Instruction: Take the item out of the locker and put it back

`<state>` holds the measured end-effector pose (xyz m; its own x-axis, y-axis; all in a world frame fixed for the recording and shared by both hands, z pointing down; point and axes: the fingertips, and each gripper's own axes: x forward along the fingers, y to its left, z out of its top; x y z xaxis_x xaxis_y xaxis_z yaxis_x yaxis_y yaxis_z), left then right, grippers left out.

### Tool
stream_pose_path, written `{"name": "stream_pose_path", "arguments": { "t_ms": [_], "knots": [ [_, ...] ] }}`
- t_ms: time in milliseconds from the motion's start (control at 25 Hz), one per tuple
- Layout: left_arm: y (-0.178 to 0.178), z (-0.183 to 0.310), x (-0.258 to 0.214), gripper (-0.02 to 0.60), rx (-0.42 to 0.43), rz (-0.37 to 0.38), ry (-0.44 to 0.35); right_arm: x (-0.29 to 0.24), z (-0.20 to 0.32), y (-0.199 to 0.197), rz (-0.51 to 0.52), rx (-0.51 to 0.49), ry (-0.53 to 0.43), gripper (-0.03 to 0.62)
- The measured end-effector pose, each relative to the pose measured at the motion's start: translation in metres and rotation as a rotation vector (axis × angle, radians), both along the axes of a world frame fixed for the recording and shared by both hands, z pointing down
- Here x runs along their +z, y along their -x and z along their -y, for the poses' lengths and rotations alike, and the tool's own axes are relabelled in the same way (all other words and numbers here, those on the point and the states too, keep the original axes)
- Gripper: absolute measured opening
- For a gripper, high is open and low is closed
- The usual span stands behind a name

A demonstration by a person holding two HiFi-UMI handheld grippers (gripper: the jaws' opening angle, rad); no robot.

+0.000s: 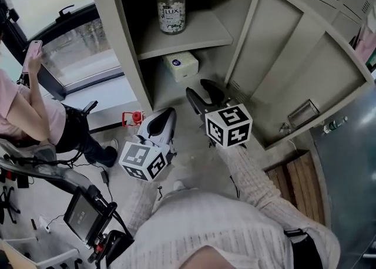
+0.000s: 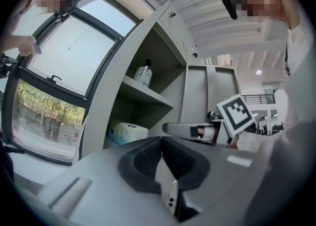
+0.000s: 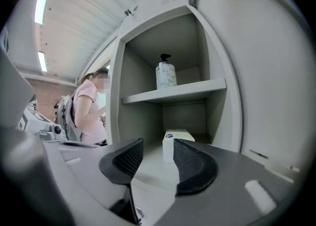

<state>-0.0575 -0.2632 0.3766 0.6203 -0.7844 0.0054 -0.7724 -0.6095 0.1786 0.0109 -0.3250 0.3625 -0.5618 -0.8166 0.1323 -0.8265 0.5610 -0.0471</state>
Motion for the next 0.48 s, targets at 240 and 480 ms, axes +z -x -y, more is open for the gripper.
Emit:
{"name": "stream_pose_path", "arguments": {
  "t_ms": [240, 480],
  "knots": [
    [-0.010, -0.024, -0.002, 0.006, -0.002, -0.003, -0.007, -0.005, -0.054, -0.013, 0.045, -0.029, -0.051, 0.044],
    [-0.021, -0.033, -0.002, 0.006, 0.012, -0.018, 0.000, -0.033, -0.098, -0.022, 0.240, -0.134, -0.148, 0.000]
  ]
}}
